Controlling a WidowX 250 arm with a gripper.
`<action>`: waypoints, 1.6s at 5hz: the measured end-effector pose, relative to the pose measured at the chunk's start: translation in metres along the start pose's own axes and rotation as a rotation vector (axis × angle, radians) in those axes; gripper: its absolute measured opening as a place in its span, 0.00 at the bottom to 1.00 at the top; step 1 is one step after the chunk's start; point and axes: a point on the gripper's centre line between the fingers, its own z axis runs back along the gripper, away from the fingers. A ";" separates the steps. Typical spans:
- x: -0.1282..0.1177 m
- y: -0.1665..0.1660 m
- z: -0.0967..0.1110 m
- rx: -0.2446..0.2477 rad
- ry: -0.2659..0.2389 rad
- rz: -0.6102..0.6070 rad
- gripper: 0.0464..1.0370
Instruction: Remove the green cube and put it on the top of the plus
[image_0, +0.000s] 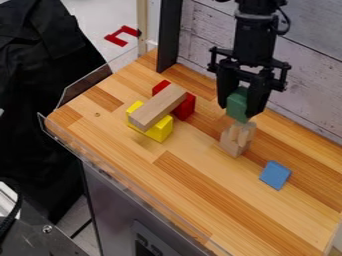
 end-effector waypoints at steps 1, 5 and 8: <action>0.002 0.002 -0.006 0.000 0.018 0.004 0.52; 0.006 0.003 -0.010 0.070 0.046 -0.010 0.52; 0.005 -0.005 -0.012 0.061 0.056 -0.024 0.52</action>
